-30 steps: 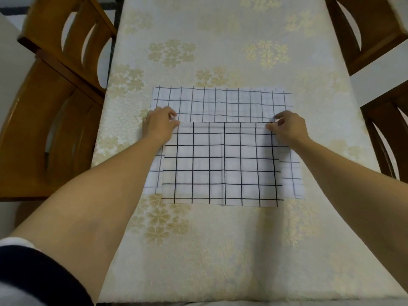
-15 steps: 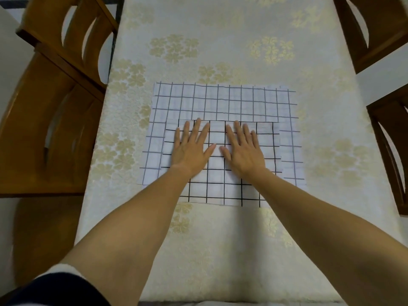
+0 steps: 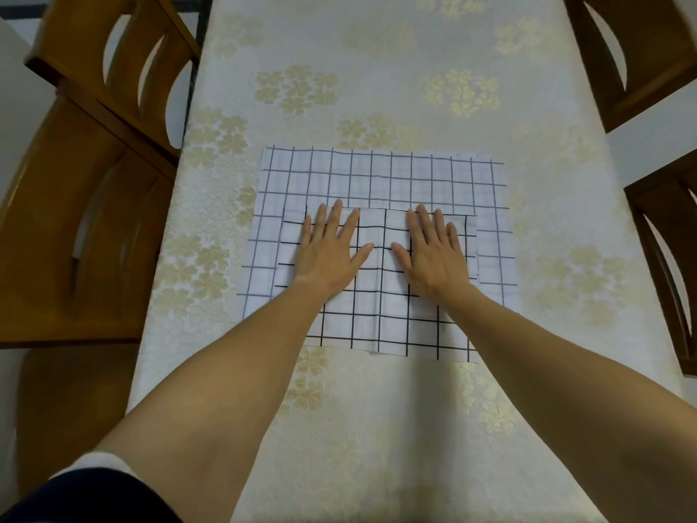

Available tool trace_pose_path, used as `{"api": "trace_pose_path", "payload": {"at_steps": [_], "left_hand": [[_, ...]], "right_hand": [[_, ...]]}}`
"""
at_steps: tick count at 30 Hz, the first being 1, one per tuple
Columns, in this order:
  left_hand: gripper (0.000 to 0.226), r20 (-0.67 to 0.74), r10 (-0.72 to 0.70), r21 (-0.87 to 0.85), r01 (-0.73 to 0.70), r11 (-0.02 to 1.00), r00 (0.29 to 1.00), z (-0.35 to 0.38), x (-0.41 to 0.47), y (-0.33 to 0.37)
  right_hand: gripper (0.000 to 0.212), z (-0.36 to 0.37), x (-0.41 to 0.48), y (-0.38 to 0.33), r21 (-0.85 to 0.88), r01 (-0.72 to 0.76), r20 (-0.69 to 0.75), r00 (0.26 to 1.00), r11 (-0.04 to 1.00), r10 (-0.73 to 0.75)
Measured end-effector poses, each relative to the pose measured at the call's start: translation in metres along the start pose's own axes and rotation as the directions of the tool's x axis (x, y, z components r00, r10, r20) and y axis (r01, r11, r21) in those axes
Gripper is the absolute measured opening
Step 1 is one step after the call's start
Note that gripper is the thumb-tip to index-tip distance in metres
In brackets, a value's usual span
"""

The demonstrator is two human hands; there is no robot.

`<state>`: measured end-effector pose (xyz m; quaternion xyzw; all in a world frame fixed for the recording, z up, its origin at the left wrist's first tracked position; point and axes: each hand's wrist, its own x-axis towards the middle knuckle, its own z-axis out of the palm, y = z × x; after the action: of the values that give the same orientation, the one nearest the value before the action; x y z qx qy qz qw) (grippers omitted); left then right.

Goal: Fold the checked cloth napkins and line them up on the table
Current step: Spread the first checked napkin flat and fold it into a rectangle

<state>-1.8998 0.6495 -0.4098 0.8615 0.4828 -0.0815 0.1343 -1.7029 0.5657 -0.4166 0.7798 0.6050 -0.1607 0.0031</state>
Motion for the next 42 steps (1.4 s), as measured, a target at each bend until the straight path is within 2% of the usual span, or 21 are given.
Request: {"api": "trace_pose_path", "payload": {"at_steps": [9, 11, 13, 15, 17, 20, 24, 26, 27, 29, 30, 31, 33, 35, 37, 40, 42], "left_hand": [[0.076, -0.005, 0.026, 0.051, -0.026, 0.998, 1.0, 0.0, 0.006, -0.015], [0.077, -0.082, 0.071, 0.07, -0.065, 0.995, 0.994, -0.005, 0.006, -0.006], [0.073, -0.144, 0.136, 0.055, -0.129, 0.99, 0.98, -0.01, 0.007, 0.009], [0.068, -0.132, 0.146, 0.016, -0.146, 0.989, 0.98, -0.01, 0.011, 0.024], [0.065, -0.084, 0.122, 0.011, -0.122, 0.993, 0.989, -0.004, 0.015, 0.029], [0.065, -0.062, 0.101, 0.023, -0.099, 0.995, 0.993, 0.005, 0.017, 0.019], [0.068, -0.058, 0.085, -0.004, -0.085, 0.996, 0.995, 0.009, 0.013, 0.003], [0.069, -0.05, 0.088, 0.006, -0.088, 0.996, 0.995, 0.006, 0.013, 0.001], [0.07, -0.051, 0.097, 0.034, -0.096, 0.995, 0.994, 0.004, 0.013, 0.003], [0.071, -0.086, 0.135, 0.098, -0.127, 0.987, 0.987, -0.002, 0.012, 0.01], [0.07, -0.103, 0.153, 0.096, -0.143, 0.985, 0.983, -0.003, 0.011, 0.013], [0.069, -0.107, 0.155, 0.072, -0.148, 0.986, 0.982, -0.003, 0.011, 0.014], [0.069, -0.081, 0.121, 0.016, -0.12, 0.993, 0.989, 0.003, 0.01, 0.012], [0.07, -0.071, 0.091, 0.018, -0.09, 0.996, 0.993, 0.011, 0.009, 0.007], [0.071, -0.069, 0.088, 0.025, -0.086, 0.996, 0.994, 0.015, 0.01, 0.006], [0.072, -0.066, 0.087, 0.017, -0.086, 0.996, 0.994, 0.014, 0.011, 0.006], [0.072, -0.063, 0.08, 0.016, -0.079, 0.997, 0.995, 0.014, 0.011, 0.005]], "right_hand": [[0.079, -0.006, 0.008, 0.02, -0.064, 0.019, 0.046, 0.999, 0.998, -0.016], [0.078, -0.009, 0.01, 0.014, -0.07, 0.037, -0.017, 0.999, 0.997, -0.038], [0.075, -0.008, 0.011, -0.001, -0.05, 0.12, -0.088, 0.988, 0.991, -0.124], [0.071, -0.003, 0.012, -0.015, 0.024, 0.174, -0.091, 0.981, 0.984, -0.171], [0.071, 0.002, 0.011, -0.019, 0.06, 0.152, -0.059, 0.987, 0.987, -0.148], [0.074, 0.004, 0.009, -0.009, 0.021, 0.109, -0.003, 0.994, 0.994, -0.109], [0.073, 0.001, 0.01, 0.015, 0.025, 0.022, -0.014, 1.0, 0.999, -0.022], [0.07, -0.006, 0.011, 0.031, 0.067, -0.033, -0.099, 0.994, 0.997, 0.04], [0.066, -0.01, 0.011, 0.039, 0.092, -0.046, -0.185, 0.981, 0.995, 0.063], [0.055, -0.021, 0.014, 0.05, 0.123, -0.076, -0.352, 0.929, 0.99, 0.115], [0.052, -0.026, 0.018, 0.054, 0.131, -0.103, -0.382, 0.912, 0.986, 0.146], [0.051, -0.033, 0.022, 0.056, 0.143, -0.139, -0.359, 0.916, 0.98, 0.182], [0.053, -0.044, 0.031, 0.057, 0.176, -0.242, -0.22, 0.935, 0.954, 0.278], [0.057, -0.056, 0.039, 0.057, 0.154, -0.355, -0.08, 0.925, 0.922, 0.37], [0.056, -0.066, 0.044, 0.056, 0.163, -0.402, 0.02, 0.914, 0.901, 0.404], [0.046, -0.072, 0.04, 0.054, 0.499, -0.347, 0.092, 0.933, 0.794, 0.349], [0.039, -0.077, 0.03, 0.05, 0.658, -0.295, 0.026, 0.928, 0.693, 0.371]]}}
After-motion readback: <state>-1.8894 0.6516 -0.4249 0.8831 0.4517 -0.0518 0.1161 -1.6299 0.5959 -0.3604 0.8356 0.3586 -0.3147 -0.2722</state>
